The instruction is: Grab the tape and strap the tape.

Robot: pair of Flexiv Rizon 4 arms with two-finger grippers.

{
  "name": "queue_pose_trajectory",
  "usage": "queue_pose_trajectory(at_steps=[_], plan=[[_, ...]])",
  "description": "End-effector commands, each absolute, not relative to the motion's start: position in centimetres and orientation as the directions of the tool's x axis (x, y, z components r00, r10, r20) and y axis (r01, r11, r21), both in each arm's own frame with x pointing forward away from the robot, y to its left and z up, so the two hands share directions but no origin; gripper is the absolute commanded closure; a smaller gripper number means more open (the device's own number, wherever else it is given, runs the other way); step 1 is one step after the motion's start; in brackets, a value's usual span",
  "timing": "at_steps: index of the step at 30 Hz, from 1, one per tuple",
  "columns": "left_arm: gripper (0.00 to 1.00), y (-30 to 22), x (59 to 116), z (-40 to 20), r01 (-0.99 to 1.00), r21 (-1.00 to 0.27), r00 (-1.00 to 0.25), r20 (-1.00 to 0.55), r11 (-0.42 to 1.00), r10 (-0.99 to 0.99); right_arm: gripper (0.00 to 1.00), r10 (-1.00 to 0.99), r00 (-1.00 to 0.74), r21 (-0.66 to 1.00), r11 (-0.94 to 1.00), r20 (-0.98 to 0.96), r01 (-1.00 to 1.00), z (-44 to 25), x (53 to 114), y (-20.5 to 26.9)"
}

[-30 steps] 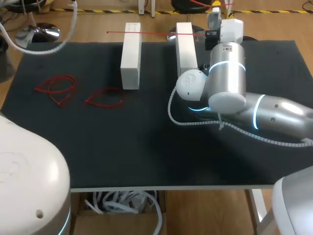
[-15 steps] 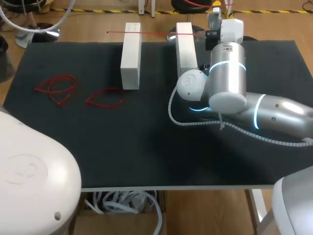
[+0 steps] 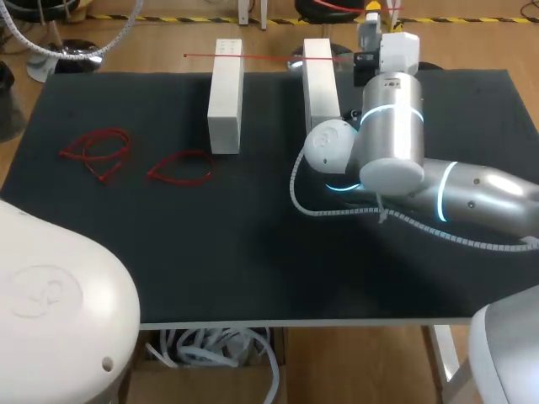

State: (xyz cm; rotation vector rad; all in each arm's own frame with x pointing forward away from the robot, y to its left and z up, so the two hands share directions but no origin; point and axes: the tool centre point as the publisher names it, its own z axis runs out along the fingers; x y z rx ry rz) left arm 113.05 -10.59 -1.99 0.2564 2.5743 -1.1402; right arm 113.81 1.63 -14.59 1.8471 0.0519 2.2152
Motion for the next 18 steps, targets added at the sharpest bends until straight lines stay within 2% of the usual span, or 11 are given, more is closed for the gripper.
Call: queue_pose_trajectory(at_steps=[1, 3, 8, 10, 13, 18], plan=[[1.00, -11.9, 112.6, -1.2, 0.397, -0.558, -0.903, -0.378, 0.729, 0.203, 1.00, 0.218, -0.154, 0.190, -0.966, 0.964, -0.175, -14.4, 113.8, 1.7], [1.00, -12.6, 112.7, -0.8, 0.477, -0.448, -0.869, -0.370, 0.756, 0.330, 1.00, 0.218, -0.154, 0.190, -0.966, 0.964, -0.175, -14.4, 113.8, 1.7], [1.00, -14.1, 112.6, -0.6, 0.607, -0.299, -0.794, -0.254, 0.736, 0.552, 1.00, 0.218, -0.154, 0.190, -0.966, 0.964, -0.175, -14.4, 113.8, 1.7], [1.00, -14.8, 112.3, -1.6, 0.703, -0.204, -0.708, -0.100, 0.682, 0.699, 1.00, 0.218, -0.154, 0.190, -0.966, 0.964, -0.175, -14.4, 113.8, 1.7], [1.00, -14.8, 111.9, -3.2, 0.692, -0.227, -0.708, -0.028, 0.685, 0.706, 1.00, 0.218, -0.154, 0.190, -0.966, 0.964, -0.175, -14.4, 113.8, 1.7], [1.00, -14.6, 111.9, -4.8, 0.647, -0.242, -0.745, 0.003, 0.723, 0.668, 1.00, 0.218, -0.154, 0.190, -0.966, 0.964, -0.175, -14.4, 113.8, 1.7]])
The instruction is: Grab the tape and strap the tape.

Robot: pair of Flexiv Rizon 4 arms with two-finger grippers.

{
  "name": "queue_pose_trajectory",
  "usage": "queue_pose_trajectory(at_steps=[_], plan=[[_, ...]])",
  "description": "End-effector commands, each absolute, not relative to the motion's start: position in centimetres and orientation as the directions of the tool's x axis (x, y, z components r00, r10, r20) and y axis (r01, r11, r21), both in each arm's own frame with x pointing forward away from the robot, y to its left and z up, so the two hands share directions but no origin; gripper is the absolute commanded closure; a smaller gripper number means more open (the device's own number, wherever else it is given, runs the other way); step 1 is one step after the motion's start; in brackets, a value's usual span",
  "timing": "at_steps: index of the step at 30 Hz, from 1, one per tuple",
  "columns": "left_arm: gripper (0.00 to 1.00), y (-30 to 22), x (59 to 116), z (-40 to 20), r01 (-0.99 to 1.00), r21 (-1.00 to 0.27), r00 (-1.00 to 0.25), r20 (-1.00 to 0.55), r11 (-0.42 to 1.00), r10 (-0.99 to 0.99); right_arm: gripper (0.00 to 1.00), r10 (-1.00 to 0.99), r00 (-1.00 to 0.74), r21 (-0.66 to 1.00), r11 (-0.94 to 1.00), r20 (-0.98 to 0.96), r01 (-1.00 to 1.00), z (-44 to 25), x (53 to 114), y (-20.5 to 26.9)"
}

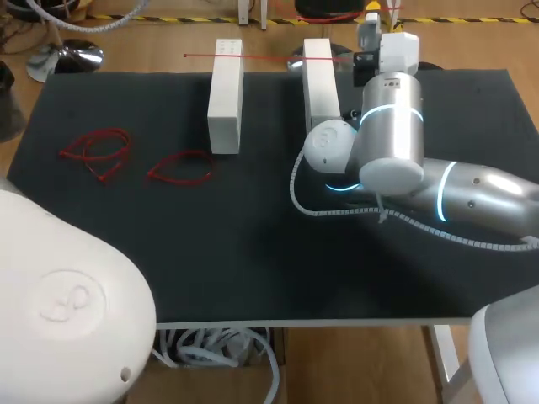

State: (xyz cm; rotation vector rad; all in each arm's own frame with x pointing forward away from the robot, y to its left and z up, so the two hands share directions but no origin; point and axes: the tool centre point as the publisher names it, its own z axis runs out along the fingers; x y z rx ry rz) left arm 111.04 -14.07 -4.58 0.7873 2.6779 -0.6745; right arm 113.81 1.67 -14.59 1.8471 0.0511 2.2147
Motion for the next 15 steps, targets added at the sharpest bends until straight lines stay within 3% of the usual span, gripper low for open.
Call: queue_pose_trajectory(at_steps=[1, 3, 9, 15], plan=[[1.00, -14.6, 112.1, -4.9, 0.637, -0.230, -0.756, 0.003, 0.736, 0.655, 1.00, 0.218, -0.154, 0.190, -0.966, 0.964, -0.175, -14.4, 113.8, 1.7], [1.00, -14.6, 112.3, -4.9, 0.616, -0.228, -0.775, 0.000, 0.754, 0.632, 1.00, 0.218, -0.154, 0.190, -0.966, 0.964, -0.175, -14.4, 113.8, 1.7], [1.00, -13.6, 112.5, -3.1, 0.592, -0.062, -0.805, -0.001, 0.804, 0.593, 1.00, 0.218, -0.154, 0.190, -0.966, 0.964, -0.175, -14.4, 113.8, 1.7], [1.00, -13.2, 111.2, -3.4, 0.567, -0.073, -0.821, 0.034, 0.820, 0.570, 1.00, 0.218, -0.154, 0.190, -0.966, 0.964, -0.175, -14.4, 113.8, 1.7]])
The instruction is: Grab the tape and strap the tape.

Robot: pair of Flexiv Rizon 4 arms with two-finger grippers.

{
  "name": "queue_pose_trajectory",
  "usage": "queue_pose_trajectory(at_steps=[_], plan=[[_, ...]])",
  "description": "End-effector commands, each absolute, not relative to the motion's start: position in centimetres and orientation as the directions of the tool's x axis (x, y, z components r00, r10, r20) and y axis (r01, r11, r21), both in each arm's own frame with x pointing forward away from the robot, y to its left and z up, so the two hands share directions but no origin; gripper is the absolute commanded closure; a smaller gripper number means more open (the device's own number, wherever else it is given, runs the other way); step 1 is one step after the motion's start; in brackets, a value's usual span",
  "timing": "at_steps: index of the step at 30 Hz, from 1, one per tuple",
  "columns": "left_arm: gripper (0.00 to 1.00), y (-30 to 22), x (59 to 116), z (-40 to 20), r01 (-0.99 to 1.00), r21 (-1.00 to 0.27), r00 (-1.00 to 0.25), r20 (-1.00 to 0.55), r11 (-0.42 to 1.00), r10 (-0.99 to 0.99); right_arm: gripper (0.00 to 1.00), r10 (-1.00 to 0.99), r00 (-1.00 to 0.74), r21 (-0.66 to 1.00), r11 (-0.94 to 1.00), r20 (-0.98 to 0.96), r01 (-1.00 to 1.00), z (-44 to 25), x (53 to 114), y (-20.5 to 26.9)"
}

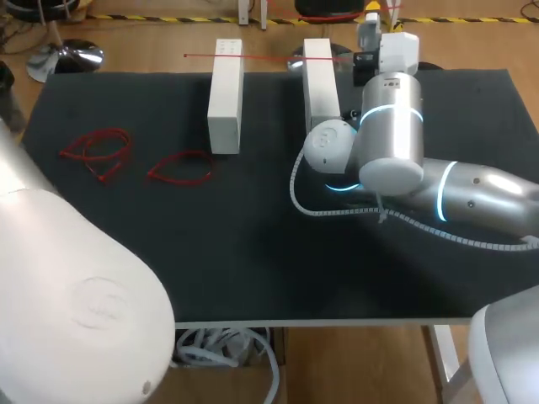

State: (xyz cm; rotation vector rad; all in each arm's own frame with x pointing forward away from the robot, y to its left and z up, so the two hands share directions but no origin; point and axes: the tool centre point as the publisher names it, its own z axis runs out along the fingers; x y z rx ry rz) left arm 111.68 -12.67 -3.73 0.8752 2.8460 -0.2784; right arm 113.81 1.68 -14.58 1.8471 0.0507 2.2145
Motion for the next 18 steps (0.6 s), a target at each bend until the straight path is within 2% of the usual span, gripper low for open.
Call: queue_pose_trajectory(at_steps=[1, 18], plan=[[1.00, -13.21, 111.08, -3.56, 0.569, -0.078, -0.819, 0.038, 0.819, 0.573, 1.00, 0.218, -0.154, 0.190, -0.966, 0.964, -0.175, -14.45, 113.81, 1.73], [1.00, -13.43, 111.22, -3.65, 0.569, -0.093, -0.820, 0.015, 0.817, 0.573, 1.00, 0.218, -0.154, 0.190, -0.966, 0.964, -0.175, -14.45, 113.81, 1.73]])
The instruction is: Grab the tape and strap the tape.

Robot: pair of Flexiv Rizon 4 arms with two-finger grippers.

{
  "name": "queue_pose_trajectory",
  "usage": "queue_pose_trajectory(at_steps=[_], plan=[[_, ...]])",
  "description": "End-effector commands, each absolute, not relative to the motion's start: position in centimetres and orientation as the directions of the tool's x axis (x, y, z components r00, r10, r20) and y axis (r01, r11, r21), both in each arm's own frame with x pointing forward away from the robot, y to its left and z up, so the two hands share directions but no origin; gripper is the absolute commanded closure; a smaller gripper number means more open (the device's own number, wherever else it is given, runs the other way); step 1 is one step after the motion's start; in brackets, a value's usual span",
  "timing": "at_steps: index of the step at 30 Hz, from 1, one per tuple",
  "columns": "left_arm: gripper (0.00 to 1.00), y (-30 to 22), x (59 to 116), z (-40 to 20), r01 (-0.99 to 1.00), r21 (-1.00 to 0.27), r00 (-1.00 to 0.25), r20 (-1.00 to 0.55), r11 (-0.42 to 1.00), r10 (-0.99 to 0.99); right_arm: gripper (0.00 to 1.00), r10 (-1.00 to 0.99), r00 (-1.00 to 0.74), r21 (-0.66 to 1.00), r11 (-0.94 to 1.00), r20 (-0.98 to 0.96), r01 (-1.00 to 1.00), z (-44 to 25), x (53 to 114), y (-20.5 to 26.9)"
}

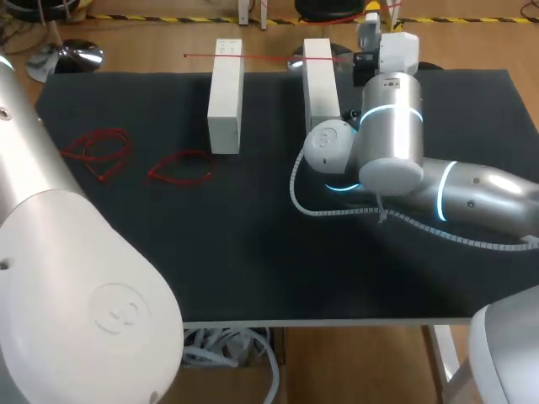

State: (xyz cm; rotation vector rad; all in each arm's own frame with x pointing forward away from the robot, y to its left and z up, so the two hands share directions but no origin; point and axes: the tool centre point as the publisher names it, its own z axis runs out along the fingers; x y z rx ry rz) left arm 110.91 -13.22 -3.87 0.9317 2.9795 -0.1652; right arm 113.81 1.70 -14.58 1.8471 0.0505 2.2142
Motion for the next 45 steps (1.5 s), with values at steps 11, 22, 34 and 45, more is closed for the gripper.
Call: queue_pose_trajectory(at_steps=[11, 22, 34, 45], plan=[[1.00, -12.8, 111.5, -3.2, 0.539, 0.010, -0.839, 0.091, 0.842, 0.536, 1.00, 0.218, -0.154, 0.190, -0.966, 0.964, -0.175, -14.4, 113.8, 1.7], [1.00, -10.9, 110.7, -3.4, 0.396, 0.095, -0.917, 0.097, 0.913, 0.387, 1.00, 0.218, -0.154, 0.190, -0.966, 0.964, -0.175, -14.4, 113.8, 1.7], [1.00, -12.0, 111.3, -3.4, 0.446, 0.085, -0.895, 0.046, 0.891, 0.444, 1.00, 0.218, -0.154, 0.190, -0.966, 0.964, -0.175, -14.4, 113.8, 1.7], [1.00, -12.0, 111.3, -3.4, 0.446, 0.085, -0.895, 0.046, 0.891, 0.444, 1.00, 0.218, -0.154, 0.190, -0.966, 0.964, -0.175, -14.4, 113.8, 1.7]])
